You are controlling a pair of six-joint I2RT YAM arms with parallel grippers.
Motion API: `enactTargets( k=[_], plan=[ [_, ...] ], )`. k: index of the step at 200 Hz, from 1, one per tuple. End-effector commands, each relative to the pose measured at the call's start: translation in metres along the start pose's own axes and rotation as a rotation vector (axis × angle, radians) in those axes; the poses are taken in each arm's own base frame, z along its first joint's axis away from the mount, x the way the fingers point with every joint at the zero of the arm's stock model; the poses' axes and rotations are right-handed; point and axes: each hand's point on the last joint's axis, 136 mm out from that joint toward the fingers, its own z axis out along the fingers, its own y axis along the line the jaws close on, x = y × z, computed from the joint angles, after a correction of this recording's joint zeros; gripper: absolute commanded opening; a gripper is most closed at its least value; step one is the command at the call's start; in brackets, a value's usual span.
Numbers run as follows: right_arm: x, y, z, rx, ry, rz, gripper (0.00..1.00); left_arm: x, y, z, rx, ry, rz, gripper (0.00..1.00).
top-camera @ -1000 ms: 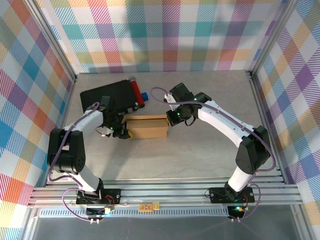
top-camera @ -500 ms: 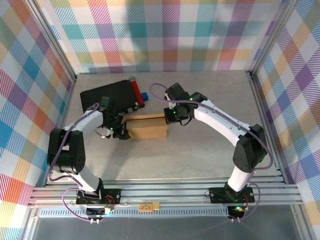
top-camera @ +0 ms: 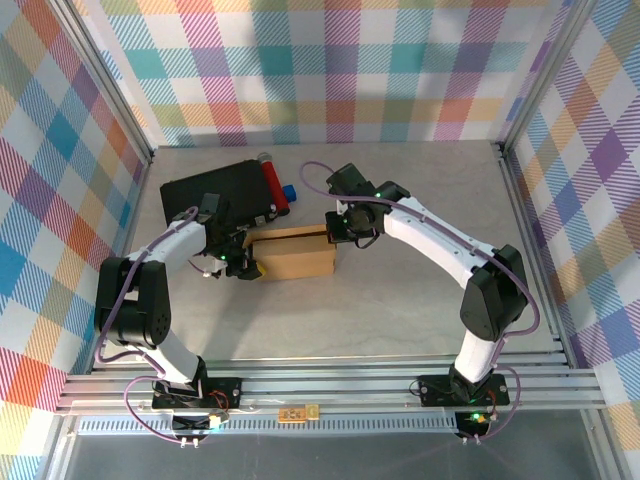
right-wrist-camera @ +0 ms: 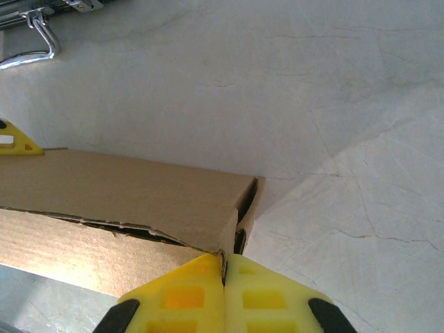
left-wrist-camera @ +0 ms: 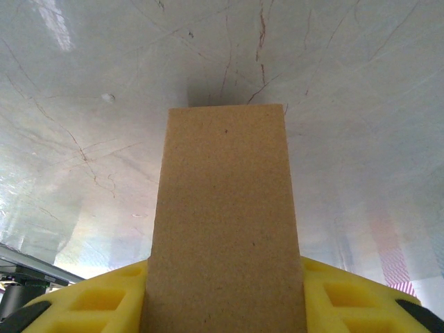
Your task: Fold the paper box
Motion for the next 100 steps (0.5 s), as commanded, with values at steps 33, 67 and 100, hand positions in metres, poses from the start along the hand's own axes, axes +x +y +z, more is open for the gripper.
enactTargets(
  k=[33,67,100],
  plan=[
    [0.044,-0.001,0.026,0.025,0.084,-0.007,0.00,-0.024,-0.006,0.012,0.027,-0.085,-0.047,0.09],
    [0.050,-0.008,0.026,0.055,0.052,-0.027,0.00,-0.026,-0.007,0.015,0.028,-0.086,-0.056,0.09],
    [0.057,-0.018,0.033,0.110,0.041,-0.056,0.00,-0.027,-0.018,0.018,0.069,-0.066,-0.033,0.22]
  ],
)
